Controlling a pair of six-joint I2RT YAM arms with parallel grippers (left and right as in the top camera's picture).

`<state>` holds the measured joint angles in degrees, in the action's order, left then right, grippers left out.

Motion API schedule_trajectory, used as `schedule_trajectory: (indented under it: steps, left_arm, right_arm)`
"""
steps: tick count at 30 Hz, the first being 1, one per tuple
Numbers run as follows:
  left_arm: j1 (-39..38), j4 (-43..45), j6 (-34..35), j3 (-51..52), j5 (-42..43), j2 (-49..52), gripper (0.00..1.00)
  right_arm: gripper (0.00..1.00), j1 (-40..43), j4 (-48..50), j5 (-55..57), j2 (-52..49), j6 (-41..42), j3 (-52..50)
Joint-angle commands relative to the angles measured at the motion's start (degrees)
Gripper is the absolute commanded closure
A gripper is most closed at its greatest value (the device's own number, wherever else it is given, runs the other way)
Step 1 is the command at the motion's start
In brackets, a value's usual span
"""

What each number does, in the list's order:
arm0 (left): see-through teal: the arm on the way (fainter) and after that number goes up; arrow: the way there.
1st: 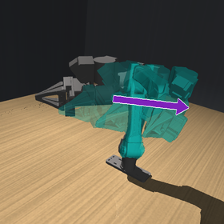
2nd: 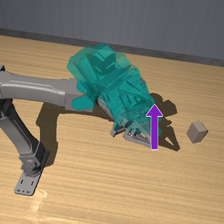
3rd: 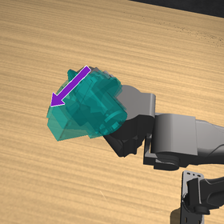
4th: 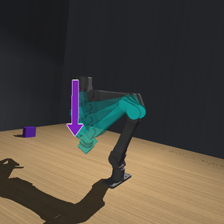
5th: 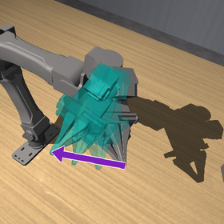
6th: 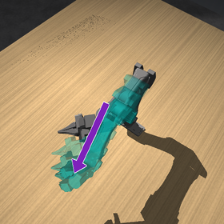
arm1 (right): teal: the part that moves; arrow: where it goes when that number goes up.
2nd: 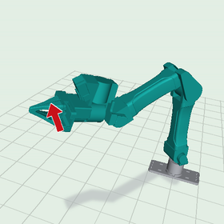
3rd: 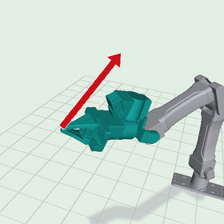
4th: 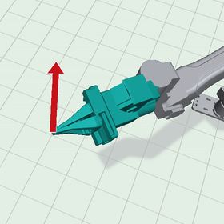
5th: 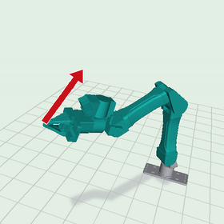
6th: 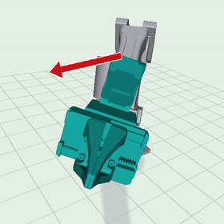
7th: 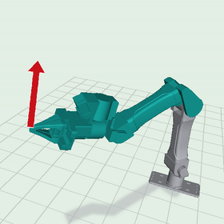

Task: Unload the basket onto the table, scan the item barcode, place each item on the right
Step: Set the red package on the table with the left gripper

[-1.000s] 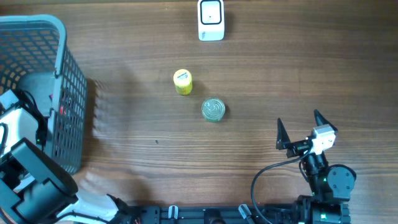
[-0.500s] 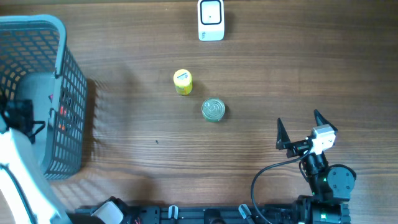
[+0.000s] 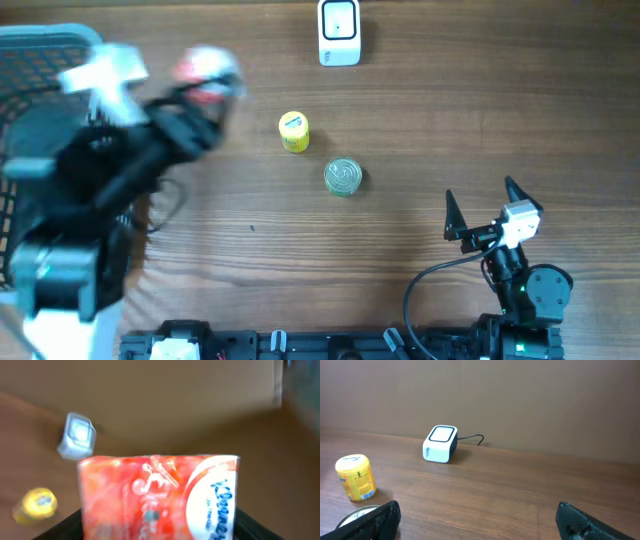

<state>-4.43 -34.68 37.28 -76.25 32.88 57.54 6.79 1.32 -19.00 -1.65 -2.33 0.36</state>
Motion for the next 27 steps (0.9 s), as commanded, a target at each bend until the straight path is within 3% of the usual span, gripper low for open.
schedule_trajectory:
  steps: [1, 4, 9, 12, 21, 24, 27]
  left_arm:
    - [-13.0, -6.7, -19.3, 0.1, -6.1, 9.4, 0.32]
    - [-21.5, -12.9, -28.6, 0.1, -11.9, 19.8, 0.26]
    - [-28.2, -18.1, -29.6, 0.2, -32.9, 36.7, 0.23]
    - [-29.0, -18.9, -29.6, 0.2, -40.5, 44.9, 0.25]
    - [-28.9, -16.0, -29.6, 0.2, -39.7, 48.1, 0.28]
    - [-29.6, -18.3, -29.6, 0.2, -35.1, 48.1, 0.28]
    - [-32.3, -21.9, -34.2, 0.2, -34.8, 48.1, 0.23]
  right_arm:
    - [0.0, 0.0, 0.2, 0.1, 0.3, 0.9, -0.1]
    - [0.0, 0.0, 0.2, 0.1, 0.3, 0.9, -0.1]
    - [0.0, 0.0, 0.2, 0.1, 0.3, 0.9, -0.1]
    - [0.0, 0.0, 0.2, 0.1, 0.3, 0.9, -0.1]
    - [0.0, 0.0, 0.2, 0.1, 0.3, 0.9, -0.1]
    - [0.0, 0.0, 0.2, 0.1, 0.3, 0.9, -0.1]
    - [0.0, 0.0, 0.2, 0.1, 0.3, 0.9, -0.1]
